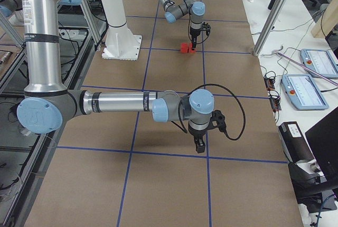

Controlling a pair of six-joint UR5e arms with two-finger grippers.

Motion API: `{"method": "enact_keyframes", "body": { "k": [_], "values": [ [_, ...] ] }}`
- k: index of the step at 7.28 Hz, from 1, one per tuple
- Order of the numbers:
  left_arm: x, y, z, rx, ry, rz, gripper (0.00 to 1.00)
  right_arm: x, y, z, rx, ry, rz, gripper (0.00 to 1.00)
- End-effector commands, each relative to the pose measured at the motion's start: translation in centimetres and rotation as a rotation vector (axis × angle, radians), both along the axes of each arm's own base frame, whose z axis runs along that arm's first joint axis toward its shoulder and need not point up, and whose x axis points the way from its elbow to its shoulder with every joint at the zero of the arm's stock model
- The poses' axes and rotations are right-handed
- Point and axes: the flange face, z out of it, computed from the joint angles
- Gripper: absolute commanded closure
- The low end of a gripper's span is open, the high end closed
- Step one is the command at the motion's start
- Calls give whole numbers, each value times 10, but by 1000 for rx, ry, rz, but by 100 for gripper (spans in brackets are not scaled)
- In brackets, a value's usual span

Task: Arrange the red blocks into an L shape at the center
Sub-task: 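Release the cube and move the left gripper toward the edge cube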

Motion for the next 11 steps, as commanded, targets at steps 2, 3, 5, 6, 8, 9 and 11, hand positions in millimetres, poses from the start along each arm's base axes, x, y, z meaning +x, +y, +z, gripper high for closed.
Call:
{"method": "enact_keyframes", "body": {
  "k": [2,3,5,6,8,9,11],
  "values": [
    [-41,-18,-21,67,72,56,0,1,4,6,-4,1,-7,0],
    [-70,-25,7,82,82,74,0,5,11,14,-16,8,-2,0],
    [-165,-36,98,173,90,175,0,21,37,40,-65,44,27,0],
    [-223,-40,148,213,89,221,0,28,51,56,-91,100,34,0],
    [-337,-40,263,337,15,340,0,30,53,57,-95,102,42,0],
    [-393,-43,309,405,-20,394,0,30,52,56,-94,102,43,0],
    [-459,-19,384,597,-52,543,0,30,52,56,-94,100,45,0]
  ]
}}
